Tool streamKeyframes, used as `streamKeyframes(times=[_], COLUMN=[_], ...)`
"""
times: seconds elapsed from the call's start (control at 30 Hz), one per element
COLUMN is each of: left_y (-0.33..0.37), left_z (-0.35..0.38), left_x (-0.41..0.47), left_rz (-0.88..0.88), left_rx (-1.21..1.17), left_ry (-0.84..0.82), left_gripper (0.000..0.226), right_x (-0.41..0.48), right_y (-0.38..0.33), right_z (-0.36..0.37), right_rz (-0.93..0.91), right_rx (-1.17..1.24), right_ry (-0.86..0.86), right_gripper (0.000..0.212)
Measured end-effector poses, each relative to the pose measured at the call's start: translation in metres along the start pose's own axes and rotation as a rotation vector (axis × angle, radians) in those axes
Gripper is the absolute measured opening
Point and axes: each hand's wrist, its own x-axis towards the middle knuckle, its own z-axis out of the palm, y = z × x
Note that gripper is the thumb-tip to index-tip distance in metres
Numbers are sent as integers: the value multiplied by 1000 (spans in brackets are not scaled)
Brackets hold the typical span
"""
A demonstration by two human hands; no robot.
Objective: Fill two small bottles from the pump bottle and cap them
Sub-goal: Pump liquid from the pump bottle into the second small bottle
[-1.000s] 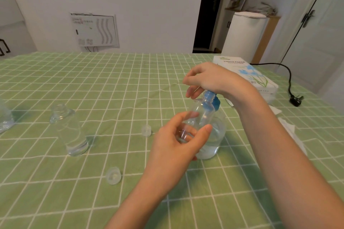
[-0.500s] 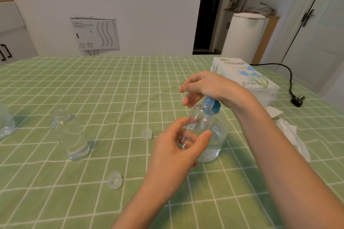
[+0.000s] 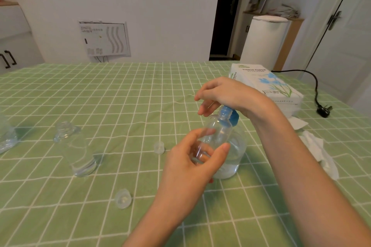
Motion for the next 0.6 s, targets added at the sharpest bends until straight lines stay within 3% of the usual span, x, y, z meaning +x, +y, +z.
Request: streamKeyframes(times=[0.33,0.47,0.6], left_y=[0,4,3], left_z=[0,1,0], left_x=[-1,1,1], left_rz=[-10,11,12], left_rx=[19,9,13], left_ry=[-12,-1,-7], left_gripper=[30,43,43], right_x=[-2,-2,-2], right_y=[-1,-8,-11], right_z=[0,-7,-6], right_rz=[17,14,36], right_rx=[1,-50,-76], right_ry=[5,36,-37], right_gripper=[17,25,22])
